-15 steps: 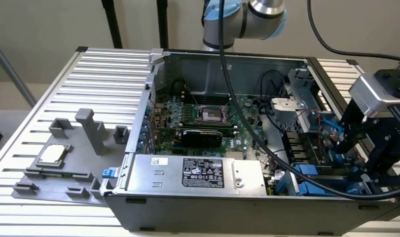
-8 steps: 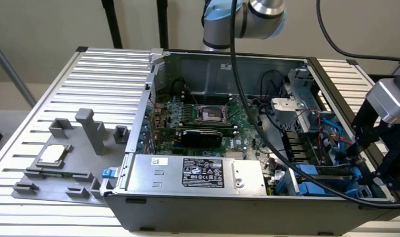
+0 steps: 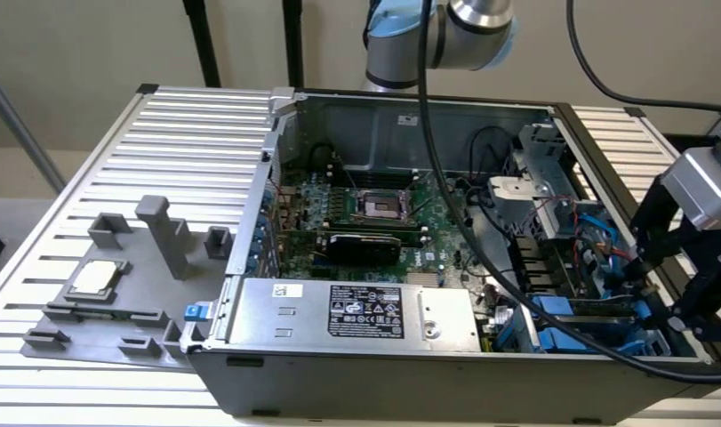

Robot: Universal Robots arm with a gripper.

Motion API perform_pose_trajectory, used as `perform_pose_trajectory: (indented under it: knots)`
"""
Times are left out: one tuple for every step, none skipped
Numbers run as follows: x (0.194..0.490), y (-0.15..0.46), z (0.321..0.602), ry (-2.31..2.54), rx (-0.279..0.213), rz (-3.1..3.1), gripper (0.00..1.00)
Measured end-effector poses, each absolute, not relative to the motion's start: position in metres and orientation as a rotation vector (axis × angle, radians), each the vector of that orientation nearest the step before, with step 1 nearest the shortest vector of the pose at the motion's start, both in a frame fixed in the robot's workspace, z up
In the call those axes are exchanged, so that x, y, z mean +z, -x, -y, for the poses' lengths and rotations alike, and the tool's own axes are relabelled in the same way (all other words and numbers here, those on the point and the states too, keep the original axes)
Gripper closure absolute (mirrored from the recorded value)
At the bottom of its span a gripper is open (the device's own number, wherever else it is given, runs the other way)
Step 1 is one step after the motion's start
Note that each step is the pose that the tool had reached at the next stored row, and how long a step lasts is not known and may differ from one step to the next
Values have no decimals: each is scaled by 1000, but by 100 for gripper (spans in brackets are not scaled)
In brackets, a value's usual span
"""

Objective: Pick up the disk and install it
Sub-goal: 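Insert the first disk wire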

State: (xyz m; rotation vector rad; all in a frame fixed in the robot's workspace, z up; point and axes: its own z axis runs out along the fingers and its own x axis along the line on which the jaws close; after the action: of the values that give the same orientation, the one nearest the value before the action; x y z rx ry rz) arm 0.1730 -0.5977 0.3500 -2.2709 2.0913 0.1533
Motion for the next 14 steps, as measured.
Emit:
perform_pose_trajectory:
  knots:
    - [350, -173, 598, 2278, 155, -2083, 47]
    - [349, -173, 598, 2286, 156, -2076, 47]
    - [349, -174, 598, 2293, 158, -2068, 55]
    - [349, -174, 598, 2301, 159, -2059, 55]
    - [348, -174, 598, 2310, 160, -2049, 55]
    - [348, -175, 598, 2321, 161, -2037, 55]
    - [348, -175, 598, 2331, 163, -2025, 55]
    - [347, -176, 598, 2340, 164, -2015, 55]
    - [347, -176, 598, 2347, 165, -2006, 55]
    - [347, -177, 598, 2354, 166, -1998, 55]
    - [347, -178, 598, 2361, 167, -1990, 57]
    - [347, -178, 598, 2366, 168, -1982, 57]
    - [347, -179, 598, 2372, 169, -1976, 64]
    - [347, -180, 597, 2377, 170, -1969, 64]
